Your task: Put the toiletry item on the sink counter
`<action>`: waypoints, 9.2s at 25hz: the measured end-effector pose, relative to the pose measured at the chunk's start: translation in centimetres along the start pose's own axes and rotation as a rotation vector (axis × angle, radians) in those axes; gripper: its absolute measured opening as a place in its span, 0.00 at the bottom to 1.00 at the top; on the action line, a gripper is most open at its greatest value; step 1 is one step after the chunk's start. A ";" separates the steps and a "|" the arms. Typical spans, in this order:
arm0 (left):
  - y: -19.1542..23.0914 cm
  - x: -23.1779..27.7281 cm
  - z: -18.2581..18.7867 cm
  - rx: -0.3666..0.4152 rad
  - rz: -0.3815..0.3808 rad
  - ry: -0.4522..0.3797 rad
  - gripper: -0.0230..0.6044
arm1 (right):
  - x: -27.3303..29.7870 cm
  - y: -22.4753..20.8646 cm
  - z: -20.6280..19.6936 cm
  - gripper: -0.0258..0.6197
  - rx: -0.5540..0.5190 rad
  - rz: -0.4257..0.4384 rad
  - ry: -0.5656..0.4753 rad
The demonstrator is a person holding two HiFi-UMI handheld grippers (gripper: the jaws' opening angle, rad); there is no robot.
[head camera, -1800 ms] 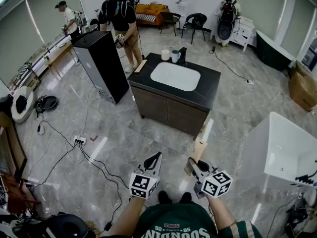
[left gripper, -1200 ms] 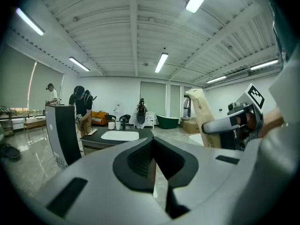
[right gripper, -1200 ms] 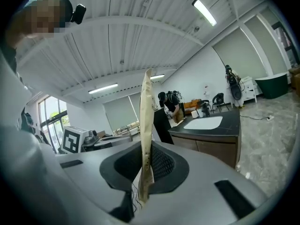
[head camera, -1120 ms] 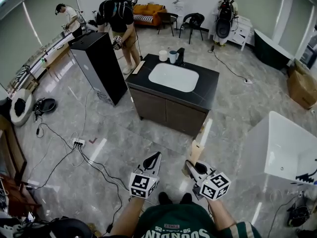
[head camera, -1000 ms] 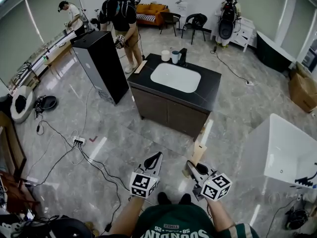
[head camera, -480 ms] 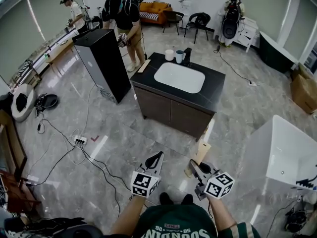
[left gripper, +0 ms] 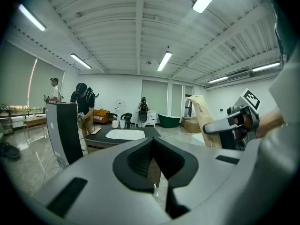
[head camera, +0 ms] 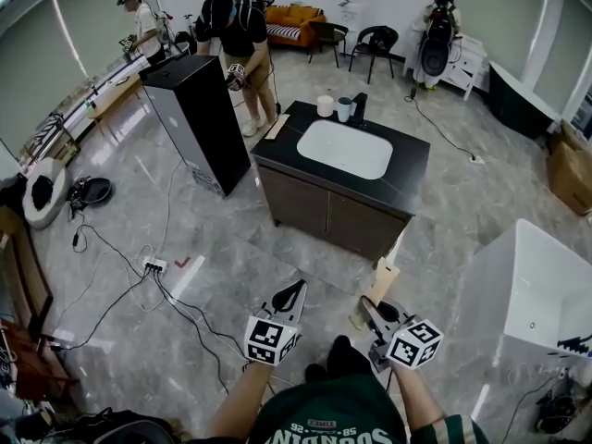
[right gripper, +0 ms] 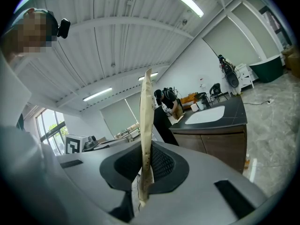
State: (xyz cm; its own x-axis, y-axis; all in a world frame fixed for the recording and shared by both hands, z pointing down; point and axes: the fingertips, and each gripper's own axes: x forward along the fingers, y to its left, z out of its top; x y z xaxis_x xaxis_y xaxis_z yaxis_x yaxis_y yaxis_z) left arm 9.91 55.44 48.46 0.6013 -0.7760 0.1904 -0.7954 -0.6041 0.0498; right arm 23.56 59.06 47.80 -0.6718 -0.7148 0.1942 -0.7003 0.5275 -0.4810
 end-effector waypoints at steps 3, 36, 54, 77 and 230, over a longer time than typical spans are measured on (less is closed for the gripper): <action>1.2 0.8 0.1 0.006 -0.005 -0.001 0.05 | 1.5 -0.2 0.1 0.12 0.005 0.009 0.008; 34.6 30.5 5.6 0.040 -0.030 0.064 0.05 | 42.0 -17.3 15.0 0.12 0.092 0.063 0.083; 44.3 40.0 8.6 0.057 -0.130 0.036 0.05 | 52.6 -20.7 20.8 0.12 0.077 0.001 0.063; 59.8 49.6 8.2 0.046 -0.426 0.100 0.05 | 67.2 -23.6 25.6 0.12 0.198 -0.274 -0.045; 66.6 57.3 3.9 -0.037 -0.288 0.224 0.05 | 76.1 -47.0 18.2 0.12 0.274 -0.537 0.223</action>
State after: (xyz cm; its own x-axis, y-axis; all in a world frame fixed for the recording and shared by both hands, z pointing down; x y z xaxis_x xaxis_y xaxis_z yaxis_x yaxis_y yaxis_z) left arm -8.34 -29.97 58.91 0.7724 -0.5136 0.3736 -0.6007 -0.7818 0.1672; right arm 9.74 -28.52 69.60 -0.2996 -0.7187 0.6275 -0.8858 -0.0347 -0.4627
